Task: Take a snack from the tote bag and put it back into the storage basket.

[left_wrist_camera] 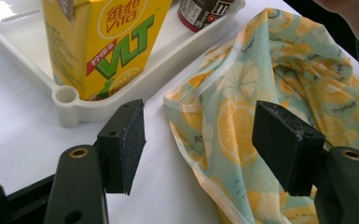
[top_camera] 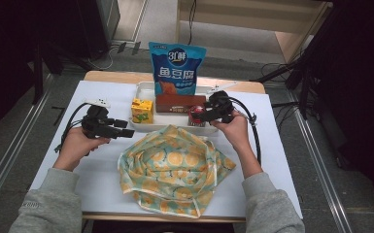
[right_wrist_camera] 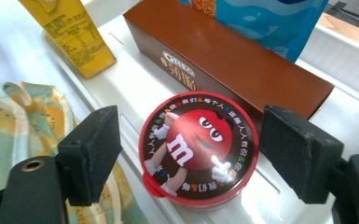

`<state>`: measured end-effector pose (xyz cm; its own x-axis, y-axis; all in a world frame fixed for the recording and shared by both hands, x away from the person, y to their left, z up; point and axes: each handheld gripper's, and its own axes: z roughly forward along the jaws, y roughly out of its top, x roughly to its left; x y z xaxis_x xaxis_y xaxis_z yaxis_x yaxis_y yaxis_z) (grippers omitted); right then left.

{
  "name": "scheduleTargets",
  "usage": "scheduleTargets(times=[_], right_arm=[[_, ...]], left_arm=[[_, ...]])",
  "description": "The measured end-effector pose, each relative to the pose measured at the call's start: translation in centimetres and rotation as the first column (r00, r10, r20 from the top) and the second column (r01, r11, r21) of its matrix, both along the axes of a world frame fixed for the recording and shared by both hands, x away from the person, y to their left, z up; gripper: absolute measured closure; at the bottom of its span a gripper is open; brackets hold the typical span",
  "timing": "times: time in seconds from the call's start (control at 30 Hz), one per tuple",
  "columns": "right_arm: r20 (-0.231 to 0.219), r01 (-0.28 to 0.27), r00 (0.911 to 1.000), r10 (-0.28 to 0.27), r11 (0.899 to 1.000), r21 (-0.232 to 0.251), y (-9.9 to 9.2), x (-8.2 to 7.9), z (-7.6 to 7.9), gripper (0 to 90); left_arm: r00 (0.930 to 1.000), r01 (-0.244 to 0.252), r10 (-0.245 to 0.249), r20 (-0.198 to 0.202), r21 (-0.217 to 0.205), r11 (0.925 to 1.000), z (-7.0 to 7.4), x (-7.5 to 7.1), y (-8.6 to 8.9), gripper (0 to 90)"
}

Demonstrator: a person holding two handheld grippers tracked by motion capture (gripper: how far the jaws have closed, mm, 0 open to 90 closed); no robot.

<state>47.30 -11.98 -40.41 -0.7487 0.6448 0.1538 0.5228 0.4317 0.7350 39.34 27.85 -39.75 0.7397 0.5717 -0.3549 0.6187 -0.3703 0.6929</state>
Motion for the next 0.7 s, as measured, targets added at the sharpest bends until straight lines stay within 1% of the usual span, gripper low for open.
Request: scheduleTargets(times=[0.03,0.07,0.1,0.13,0.27,0.33,0.47,0.53,0.57,0.7], right_arm=[[-0.002,-0.008,1.0,0.008,1.0,0.017,-0.1,-0.2,0.3,22.4],[-0.002,-0.008,1.0,0.008,1.0,0.017,-0.1,-0.2,0.3,22.4],[0.01,-0.011,0.9999,0.011,1.0,0.021,-0.1,-0.6,0.5,22.8],[0.011,-0.017,0.9998,0.016,1.0,0.025,-0.1,-0.7,0.6,22.8],[0.011,-0.029,0.9995,0.028,0.999,0.021,-0.2,-1.3,0.9,23.1],[0.015,-0.033,0.9994,0.033,0.999,0.028,-0.3,-1.6,1.0,23.1],[0.003,-0.031,0.9995,0.031,0.999,0.03,-0.8,-2.1,1.2,23.1],[0.018,-0.035,0.9993,0.034,0.999,0.042,-1.0,-2.4,1.2,23.2],[0.012,-0.032,0.9994,0.031,0.999,0.043,-1.1,-2.6,1.2,23.1],[0.029,-0.022,0.9993,0.022,1.0,0.01,-1.5,-3.2,1.2,23.0]], left_arm=[[1.0,0.0,0.0,-0.002,-0.002,1.0,0.0,0.0,0.0,34.7],[1.0,0.0,0.0,-0.002,-0.002,1.0,0.0,0.0,0.0,34.7],[1.0,-0.003,0.003,-0.001,0.001,1.0,0.0,0.1,0.1,34.6],[1.0,-0.003,0.003,-0.001,0.001,1.0,0.0,0.1,0.1,34.6],[1.0,-0.002,0.002,-0.003,0.015,0.9999,-0.1,0.2,0.1,34.4],[1.0,-0.004,0.004,-0.006,0.013,0.9999,-0.1,0.3,0.1,34.3],[1.0,-0.005,0.005,-0.006,0.008,1.0,-0.2,0.4,0.1,34.1],[1.0,-0.007,0.007,-0.006,0.006,1.0,-0.2,0.4,0.1,34.1],[0.9999,-0.008,0.008,-0.006,0.005,1.0,-0.2,0.4,0.2,34.1],[0.9999,-0.012,0.012,-0.005,0.0,0.9999,-0.2,0.5,0.3,34.0]])
